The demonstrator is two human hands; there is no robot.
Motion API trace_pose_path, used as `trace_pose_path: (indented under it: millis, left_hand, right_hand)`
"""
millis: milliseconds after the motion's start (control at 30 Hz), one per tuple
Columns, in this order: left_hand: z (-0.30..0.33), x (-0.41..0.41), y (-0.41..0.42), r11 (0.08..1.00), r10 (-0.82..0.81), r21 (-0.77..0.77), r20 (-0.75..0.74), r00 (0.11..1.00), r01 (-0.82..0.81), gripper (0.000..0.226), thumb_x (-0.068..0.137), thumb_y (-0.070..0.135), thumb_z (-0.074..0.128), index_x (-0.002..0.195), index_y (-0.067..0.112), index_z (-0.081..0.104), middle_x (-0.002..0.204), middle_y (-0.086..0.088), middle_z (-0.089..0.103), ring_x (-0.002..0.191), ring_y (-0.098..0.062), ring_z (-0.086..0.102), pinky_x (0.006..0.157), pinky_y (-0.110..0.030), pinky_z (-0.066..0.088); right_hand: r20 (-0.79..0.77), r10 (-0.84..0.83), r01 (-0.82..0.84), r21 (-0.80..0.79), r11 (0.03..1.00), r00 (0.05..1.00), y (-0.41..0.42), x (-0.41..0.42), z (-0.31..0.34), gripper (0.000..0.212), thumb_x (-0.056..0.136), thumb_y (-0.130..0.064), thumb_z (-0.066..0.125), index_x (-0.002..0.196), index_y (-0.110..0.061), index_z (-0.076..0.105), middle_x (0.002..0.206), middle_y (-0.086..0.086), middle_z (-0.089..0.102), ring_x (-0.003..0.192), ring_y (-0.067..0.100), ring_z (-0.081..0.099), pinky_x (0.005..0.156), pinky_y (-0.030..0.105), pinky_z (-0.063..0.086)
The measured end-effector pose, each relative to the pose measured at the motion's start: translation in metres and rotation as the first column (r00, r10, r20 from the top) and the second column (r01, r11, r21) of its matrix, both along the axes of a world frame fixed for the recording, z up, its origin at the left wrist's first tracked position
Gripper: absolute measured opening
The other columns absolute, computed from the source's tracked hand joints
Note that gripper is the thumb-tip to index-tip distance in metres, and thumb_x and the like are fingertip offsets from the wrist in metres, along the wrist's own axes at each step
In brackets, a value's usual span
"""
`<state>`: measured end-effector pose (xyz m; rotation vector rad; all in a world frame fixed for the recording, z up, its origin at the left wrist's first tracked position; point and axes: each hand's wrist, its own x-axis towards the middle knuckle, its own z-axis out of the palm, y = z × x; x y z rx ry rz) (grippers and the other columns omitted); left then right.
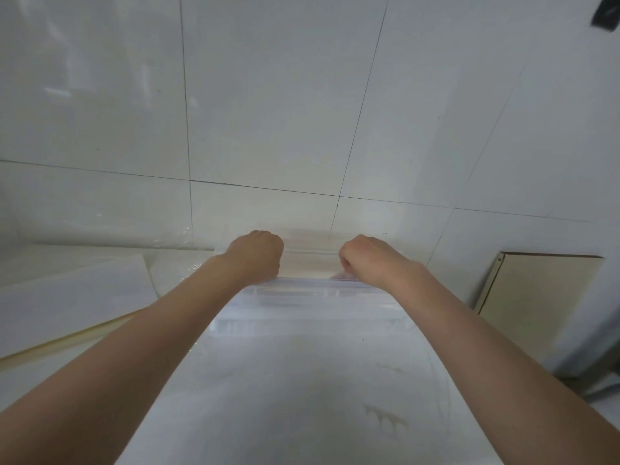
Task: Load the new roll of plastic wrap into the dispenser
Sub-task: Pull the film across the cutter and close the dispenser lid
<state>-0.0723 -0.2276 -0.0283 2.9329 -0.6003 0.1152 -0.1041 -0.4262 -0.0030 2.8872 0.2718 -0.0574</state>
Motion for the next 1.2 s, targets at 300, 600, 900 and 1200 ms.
trace_pose_path:
  millis: [300,600,900,1200]
  left_hand:
    - [0.000,0.001,0.003,0.998,-0.019,-0.066,-0.032,0.999,0.017,0.014,0.083,0.004,0.047,0.077,0.013,0.057,0.102,-0.017,0.069,0.078,-0.023,0.051,0.072,-0.033,0.048]
    - [0.001,-0.001,0.002,0.996,0.010,-0.083,-0.045,0.999,-0.013,0.018,0.086,0.005,0.047,0.087,0.005,0.065,0.102,-0.015,0.069,0.082,-0.023,0.054,0.071,-0.030,0.044]
    - [0.002,-0.011,0.011,0.994,-0.006,-0.109,-0.018,1.000,0.004,0.018,0.088,0.014,0.052,0.091,0.012,0.069,0.099,-0.006,0.069,0.090,-0.026,0.063,0.074,-0.030,0.050]
    - [-0.004,-0.022,0.011,0.968,0.069,-0.243,-0.004,0.998,-0.068,0.026,0.093,0.013,0.043,0.094,0.005,0.067,0.102,-0.010,0.066,0.087,-0.022,0.055,0.066,-0.025,0.038]
  right_hand:
    - [-0.098,-0.079,0.086,0.072,0.994,0.992,0.000,0.009,0.017,0.026,0.075,0.005,0.049,0.076,-0.011,0.068,0.076,0.001,0.060,0.068,0.025,0.055,0.051,0.022,0.037]
    - [-0.067,0.034,-0.033,0.011,0.999,0.997,-0.008,0.004,0.010,0.015,0.087,-0.012,0.047,0.082,-0.013,0.062,0.100,0.007,0.066,0.087,0.027,0.060,0.070,0.032,0.045]
    - [-0.043,0.056,-0.049,0.162,0.986,0.997,-0.020,-0.001,0.007,0.017,0.086,-0.011,0.051,0.094,-0.007,0.066,0.090,0.000,0.062,0.084,0.018,0.055,0.075,0.031,0.048]
    - [0.037,-0.014,-0.003,0.429,0.903,0.999,-0.036,-0.013,0.001,0.013,0.081,-0.010,0.069,0.092,-0.006,0.075,0.094,0.006,0.074,0.084,0.015,0.067,0.077,0.018,0.048]
